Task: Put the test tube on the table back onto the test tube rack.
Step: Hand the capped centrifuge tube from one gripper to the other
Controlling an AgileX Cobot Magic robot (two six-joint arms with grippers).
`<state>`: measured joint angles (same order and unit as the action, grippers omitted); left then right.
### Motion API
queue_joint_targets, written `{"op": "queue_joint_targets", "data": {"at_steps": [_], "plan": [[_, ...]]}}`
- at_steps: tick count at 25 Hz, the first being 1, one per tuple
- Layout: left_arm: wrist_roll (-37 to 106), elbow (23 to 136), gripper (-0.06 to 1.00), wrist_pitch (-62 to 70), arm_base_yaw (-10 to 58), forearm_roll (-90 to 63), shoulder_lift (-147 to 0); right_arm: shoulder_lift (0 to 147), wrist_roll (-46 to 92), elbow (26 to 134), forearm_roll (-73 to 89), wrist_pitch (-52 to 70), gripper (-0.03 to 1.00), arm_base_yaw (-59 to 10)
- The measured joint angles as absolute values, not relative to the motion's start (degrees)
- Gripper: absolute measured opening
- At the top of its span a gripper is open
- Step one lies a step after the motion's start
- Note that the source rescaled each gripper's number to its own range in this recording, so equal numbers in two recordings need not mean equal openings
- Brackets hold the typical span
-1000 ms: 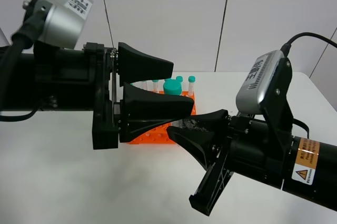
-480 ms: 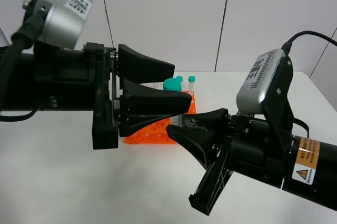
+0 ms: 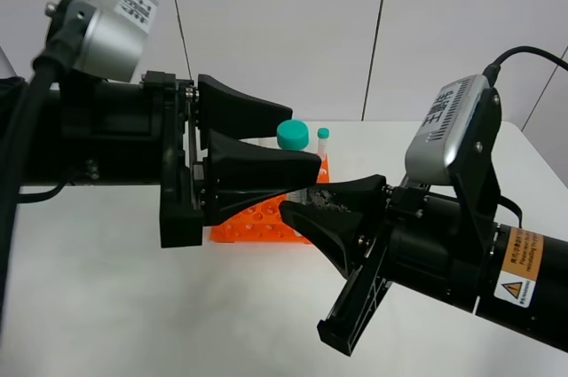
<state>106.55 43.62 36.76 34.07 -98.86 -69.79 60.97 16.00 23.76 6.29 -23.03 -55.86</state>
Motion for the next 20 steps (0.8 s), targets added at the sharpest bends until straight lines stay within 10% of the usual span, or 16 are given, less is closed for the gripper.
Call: {"op": "queue_joint_targets", "data": {"at_steps": [20], "plan": [[108.0, 45.2, 0.58, 36.5, 34.1, -98.9, -69.8, 61.5, 16.0, 23.8, 6.3, -23.1, 0.01, -55.9]]}}
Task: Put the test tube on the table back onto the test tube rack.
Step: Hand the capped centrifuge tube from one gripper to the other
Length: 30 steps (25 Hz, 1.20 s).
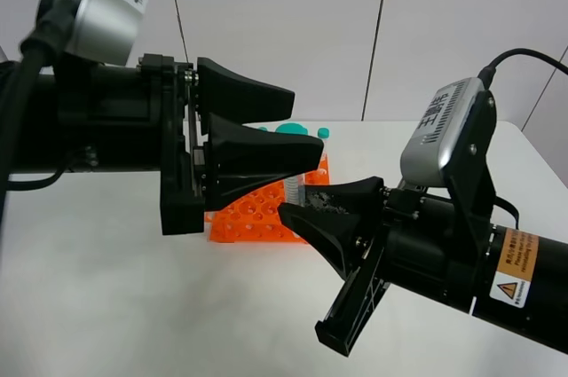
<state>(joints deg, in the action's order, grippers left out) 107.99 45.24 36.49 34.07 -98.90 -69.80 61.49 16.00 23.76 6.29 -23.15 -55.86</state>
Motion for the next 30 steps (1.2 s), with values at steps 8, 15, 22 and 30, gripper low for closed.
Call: {"op": "queue_joint_targets", "data": {"at_steps": [8, 15, 22, 30], "plan": [[108.0, 45.2, 0.41, 36.5, 34.1, -98.9, -69.8, 61.5, 16.0, 23.8, 6.3, -23.1, 0.01, -55.9], [108.1, 45.2, 0.19, 36.8, 34.1, -98.9, -69.8, 61.5, 15.9, 23.8, 6.4, -23.3, 0.01, -55.9], [108.8, 45.3, 0.0, 37.7, 34.1, -98.9, -69.8, 61.6, 15.9, 23.8, 6.5, -24.0, 0.01, -55.9], [109.2, 45.3, 0.0, 37.7, 34.1, -99.0, -69.8, 61.6, 15.9, 23.8, 6.5, -24.2, 0.01, -55.9]]}}
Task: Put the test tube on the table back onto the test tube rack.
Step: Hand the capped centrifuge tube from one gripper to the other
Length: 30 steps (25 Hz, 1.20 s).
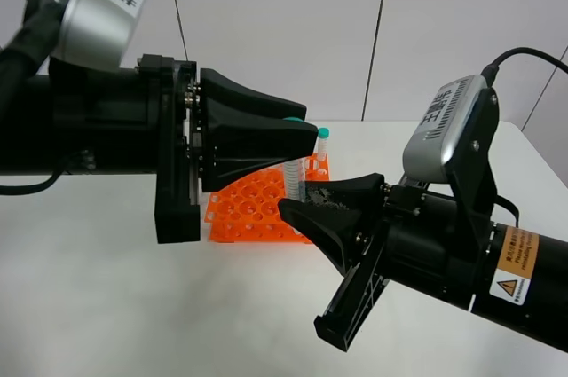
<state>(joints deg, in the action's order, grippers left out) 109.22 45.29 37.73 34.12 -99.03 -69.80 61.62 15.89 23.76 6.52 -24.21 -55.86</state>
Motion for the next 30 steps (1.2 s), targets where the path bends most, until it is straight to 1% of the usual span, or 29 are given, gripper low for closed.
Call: {"op": "queue_joint_targets", "data": {"at_steps": [2, 3, 4, 5, 6, 8, 9, 10, 11, 13, 16, 22, 30], "plan": [[109.2, 45.3, 0.0, 37.7, 34.1, -99.0, -69.8, 61.6, 15.9, 23.8, 6.5, -24.2, 0.01, -55.9], [109.2, 45.3, 0.0, 37.7, 34.1, -99.0, -69.8, 61.6, 15.9, 23.8, 6.5, -24.2, 0.02, -55.9], [109.2, 45.3, 0.0, 37.7, 34.1, -99.0, -69.8, 61.6, 15.9, 23.8, 6.5, -24.2, 0.08, -55.9], [109.3, 45.3, 0.0, 37.4, 34.1, -99.0, -69.8, 61.6, 15.9, 23.8, 6.4, -24.5, 0.23, -55.9], [109.4, 45.3, 0.0, 36.9, 34.1, -99.0, -69.8, 61.6, 16.0, 23.8, 6.3, -24.7, 0.42, -55.9], [109.4, 45.3, 0.0, 36.5, 34.1, -99.0, -69.8, 61.6, 16.0, 23.8, 6.3, -24.7, 0.75, -55.9], [109.4, 45.3, 0.0, 36.5, 34.1, -99.0, -69.8, 61.6, 16.0, 23.8, 6.4, -24.7, 0.86, -55.9], [109.4, 45.3, 0.0, 36.5, 34.1, -99.0, -69.8, 61.6, 16.0, 23.8, 6.5, -24.7, 0.92, -55.9], [109.4, 45.3, 0.0, 36.5, 34.1, -99.0, -69.8, 61.6, 16.0, 23.8, 6.5, -24.7, 0.92, -55.9], [109.4, 45.3, 0.0, 36.5, 34.1, -99.0, -69.8, 61.6, 16.0, 23.8, 6.8, -24.7, 0.98, -55.9], [109.4, 45.3, 0.0, 35.9, 34.1, -99.0, -69.8, 61.6, 16.2, 23.8, 7.2, -24.7, 1.0, -55.9], [109.4, 45.3, 0.0, 32.8, 34.1, -99.0, -69.8, 61.6, 16.5, 23.8, 9.7, -23.0, 1.0, -52.9], [109.4, 45.3, 0.0, 32.8, 34.1, -99.0, -69.8, 61.6, 16.5, 23.8, 11.4, -17.6, 1.0, -52.4]]}}
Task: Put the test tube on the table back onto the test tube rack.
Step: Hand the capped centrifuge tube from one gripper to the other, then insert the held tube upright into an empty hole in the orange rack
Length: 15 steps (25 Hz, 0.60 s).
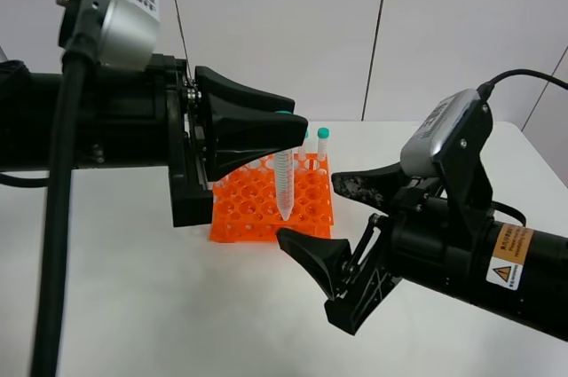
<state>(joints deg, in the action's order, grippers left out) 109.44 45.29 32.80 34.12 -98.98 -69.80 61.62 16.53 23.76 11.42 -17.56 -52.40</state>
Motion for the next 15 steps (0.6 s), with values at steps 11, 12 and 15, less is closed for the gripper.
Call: {"op": "queue_joint_targets", "data": {"at_steps": [11, 12, 15], "plan": [[109.4, 45.3, 0.0, 32.6, 34.1, -99.0, -69.8, 61.6, 16.5, 23.8, 13.1, -4.4, 1.0, -52.4], [109.4, 45.3, 0.0, 32.6, 34.1, -99.0, -69.8, 61.6, 16.5, 23.8, 13.5, -2.8, 1.0, -52.4], [109.4, 45.3, 0.0, 32.6, 34.1, -99.0, -69.8, 61.6, 16.4, 23.8, 13.6, 1.5, 0.99, -52.4]]}}
